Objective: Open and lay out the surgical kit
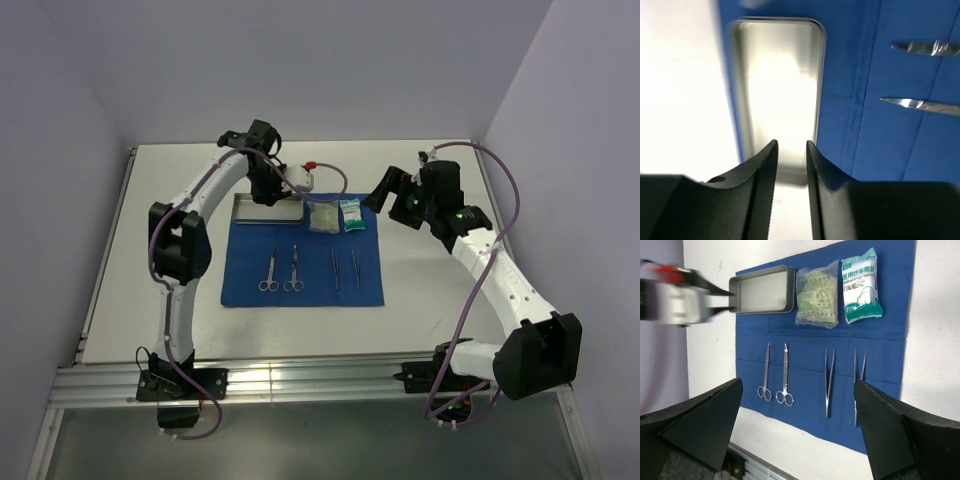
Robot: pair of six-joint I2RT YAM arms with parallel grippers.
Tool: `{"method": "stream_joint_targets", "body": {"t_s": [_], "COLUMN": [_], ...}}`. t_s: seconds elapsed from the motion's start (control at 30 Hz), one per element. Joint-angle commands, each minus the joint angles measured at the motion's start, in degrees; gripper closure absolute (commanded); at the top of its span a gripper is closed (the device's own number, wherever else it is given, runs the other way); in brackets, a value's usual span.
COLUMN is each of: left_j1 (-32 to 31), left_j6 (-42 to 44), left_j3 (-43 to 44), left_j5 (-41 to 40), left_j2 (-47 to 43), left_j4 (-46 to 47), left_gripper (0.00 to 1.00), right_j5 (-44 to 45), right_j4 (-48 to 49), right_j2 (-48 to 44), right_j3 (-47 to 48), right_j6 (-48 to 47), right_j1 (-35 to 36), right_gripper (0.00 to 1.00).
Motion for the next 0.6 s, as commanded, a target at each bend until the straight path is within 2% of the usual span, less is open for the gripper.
{"method": "stream_joint_targets", "body": {"t_s": [0.0, 0.07, 0.1, 0.2, 0.3, 0.37, 0.43, 0.47, 0.57], "left_j1": [-0.22, -0.22, -0.22, -0.3, -0.13, 0.13, 1.01, 1.71, 7.59], "left_j6": [-8.25, -12.75, -18.08, -30.15, -42.01, -51.04, -55.82, -61.41, -72.58], "left_j3": [-1.38, -4.11, -7.78, -15.44, -22.21, -27.57, -32.83, -34.52, -38.83], "left_j5": [0.45, 0.89, 0.46, -2.17, -6.04, -10.78, -14.55, -18.75, -20.91], "left_j2": [-12.08, -17.09, -20.68, -27.54, -33.88, -37.05, -41.88, -43.38, -48.22], "left_j4": [3.82, 6.55, 9.78, 17.53, 23.42, 26.76, 31.24, 32.74, 35.48], "left_gripper": [0.65, 0.59, 0.39, 0.02, 0.01, 0.01, 0.01, 0.01, 0.01], "right_j5": [-0.36, 0.34, 1.13, 2.71, 4.21, 4.73, 6.92, 7.72, 9.74], "right_j4": [-2.07, -4.01, -5.93, -9.37, -10.0, -10.87, -11.75, -12.71, -13.77], "right_j2": [-0.76, 0.2, 0.47, 1.09, 0.04, -0.93, -2.59, -3.39, -6.9], "right_j3": [3.32, 4.81, 5.86, 7.54, 6.93, 6.48, 5.52, 5.17, 2.63], "right_j6": [-3.62, -6.34, -7.4, -10.92, -11.63, -11.54, -11.71, -11.89, -12.16], "right_j1": [-0.58, -0.49, -0.58, -0.49, -0.49, -0.49, -0.49, -0.49, -0.49], "right_gripper": [0.0, 0.0, 0.0, 0.0, 0.0, 0.0, 0.0, 0.0, 0.0]}}
